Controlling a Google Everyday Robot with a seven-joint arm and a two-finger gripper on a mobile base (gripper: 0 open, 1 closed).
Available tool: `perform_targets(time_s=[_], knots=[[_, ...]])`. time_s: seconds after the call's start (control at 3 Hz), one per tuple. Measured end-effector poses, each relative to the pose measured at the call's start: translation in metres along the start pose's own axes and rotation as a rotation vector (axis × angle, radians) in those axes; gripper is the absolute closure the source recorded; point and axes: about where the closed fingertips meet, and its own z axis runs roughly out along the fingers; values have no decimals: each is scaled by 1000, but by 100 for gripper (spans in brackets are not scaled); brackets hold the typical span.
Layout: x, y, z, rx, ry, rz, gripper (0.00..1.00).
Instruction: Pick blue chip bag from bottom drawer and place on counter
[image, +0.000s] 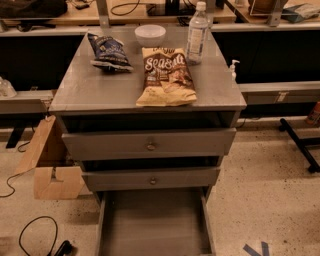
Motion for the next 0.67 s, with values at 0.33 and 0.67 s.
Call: perform_targets(time_s=[0.33, 0.67], knots=[[-72, 29, -86, 102, -131, 14, 0], [-83, 40, -118, 165, -164, -5, 0]])
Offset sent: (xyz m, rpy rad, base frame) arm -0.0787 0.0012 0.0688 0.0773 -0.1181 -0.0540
